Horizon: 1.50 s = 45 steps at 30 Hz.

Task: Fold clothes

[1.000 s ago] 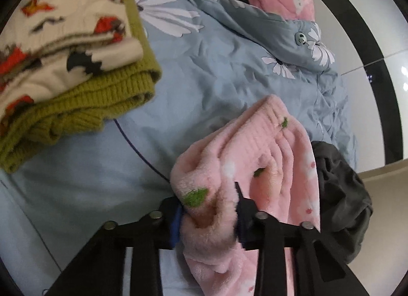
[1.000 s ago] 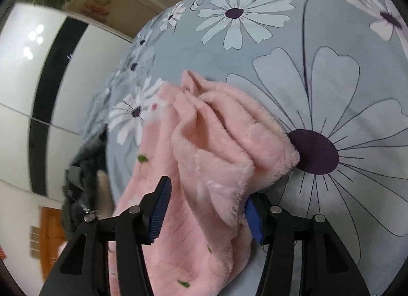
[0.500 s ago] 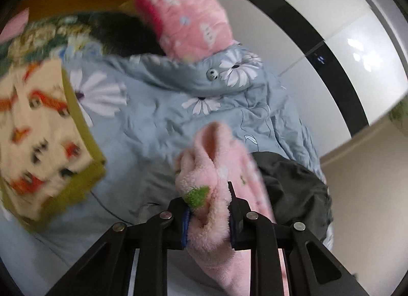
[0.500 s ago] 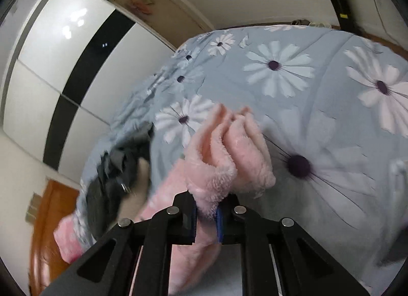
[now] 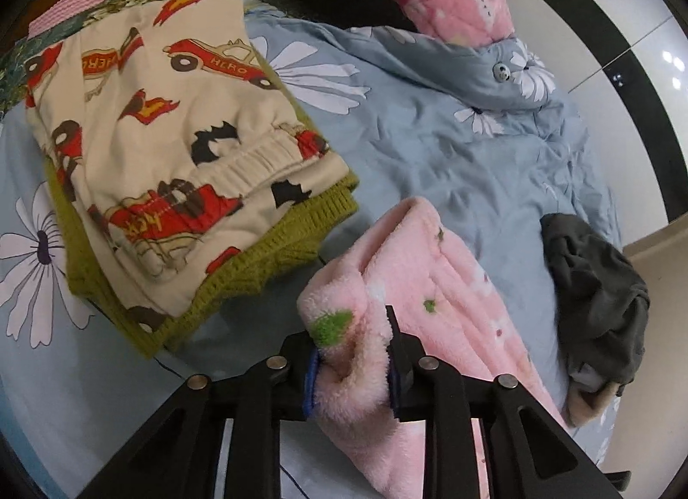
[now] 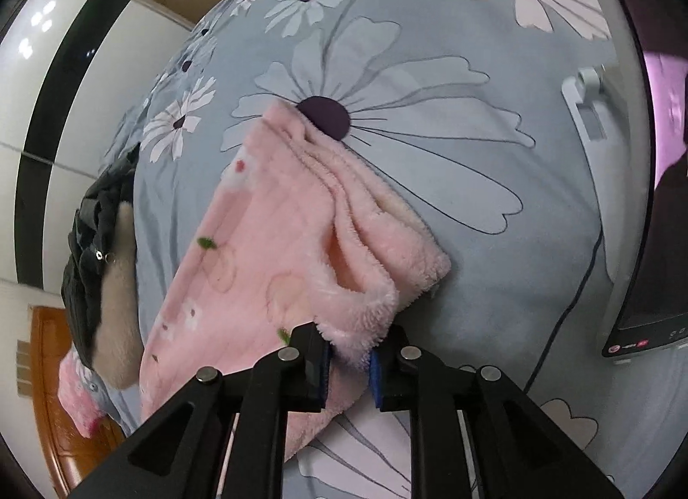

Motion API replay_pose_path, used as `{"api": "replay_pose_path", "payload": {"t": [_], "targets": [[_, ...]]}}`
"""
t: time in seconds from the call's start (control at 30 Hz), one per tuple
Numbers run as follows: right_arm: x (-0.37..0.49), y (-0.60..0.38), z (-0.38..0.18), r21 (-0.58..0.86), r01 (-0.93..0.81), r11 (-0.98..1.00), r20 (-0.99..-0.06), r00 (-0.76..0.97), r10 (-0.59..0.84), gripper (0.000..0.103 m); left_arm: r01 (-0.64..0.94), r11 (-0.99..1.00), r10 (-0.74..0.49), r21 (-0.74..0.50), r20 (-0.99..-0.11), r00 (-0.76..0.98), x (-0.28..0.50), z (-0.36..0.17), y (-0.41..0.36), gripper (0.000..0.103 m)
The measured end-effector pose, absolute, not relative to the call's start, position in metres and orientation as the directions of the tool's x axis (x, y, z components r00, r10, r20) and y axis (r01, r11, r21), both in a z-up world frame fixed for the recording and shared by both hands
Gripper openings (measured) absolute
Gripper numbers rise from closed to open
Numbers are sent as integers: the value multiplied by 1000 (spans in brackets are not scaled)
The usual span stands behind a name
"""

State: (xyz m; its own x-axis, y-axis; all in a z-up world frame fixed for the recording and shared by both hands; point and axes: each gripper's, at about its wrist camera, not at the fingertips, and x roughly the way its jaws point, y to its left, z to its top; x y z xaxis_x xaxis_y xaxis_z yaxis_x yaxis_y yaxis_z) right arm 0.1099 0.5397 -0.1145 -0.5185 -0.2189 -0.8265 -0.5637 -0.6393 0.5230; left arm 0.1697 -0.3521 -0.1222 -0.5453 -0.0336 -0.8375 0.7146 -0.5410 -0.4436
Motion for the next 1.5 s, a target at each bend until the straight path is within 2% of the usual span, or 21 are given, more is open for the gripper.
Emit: {"api": "replay_pose_path", "payload": {"t": [0.07,0.13,0.2,0.5,0.73,0.9,1.07,1.13,1.17,1.2,1.4,1.5], "targets": [[113,539,-109,510,-564,-649,-833,-511,-211,28,715,-544,-24,-439,-844,-536,169,-122,-349,34],[120,540,-104,499,-556,-665,-836,-511,-200,31,717,-548,-11,-431,-853,-522,171,-122,-346,47],[128,540,-96,497,-536,-682,-829,-525,-193,35,719,-559,-5,-412,-866,-500,175,-122,-342,53],[139,530,-86,547,-444,-710,-777,-586,-232,35,704,-643,-97,-302,-879,-466,199,-85,-302,54],[134,539,-99,564,-467,-681,-769,-597,-227,35,611,-749,-113,-256,-859,-499,176,-47,-253,60],[129,535,-91,586,-434,-684,-734,-641,-222,35,506,-846,-83,-170,-895,-439,130,-51,-203,62],[125,539,-112,549,-520,-655,-787,-586,-194,35,428,-898,-73,-100,-926,-371,92,-74,-146,62],[126,540,-113,553,-533,-641,-786,-589,-188,28,406,-909,-64,-89,-936,-347,80,-84,-125,62],[126,541,-112,553,-535,-639,-786,-590,-187,13,396,-915,-60,-82,-940,-335,75,-89,-114,62],[125,541,-112,554,-537,-637,-786,-590,-186,8,387,-919,-62,-73,-944,-324,70,-95,-104,62],[131,544,-60,588,-423,-689,-687,-711,-149,4,328,-943,-48,-50,-957,-285,59,-119,-59,62],[134,551,-70,546,-464,-698,-727,-676,-119,4,297,-954,-52,-36,-958,-283,59,-122,-48,62]]}}
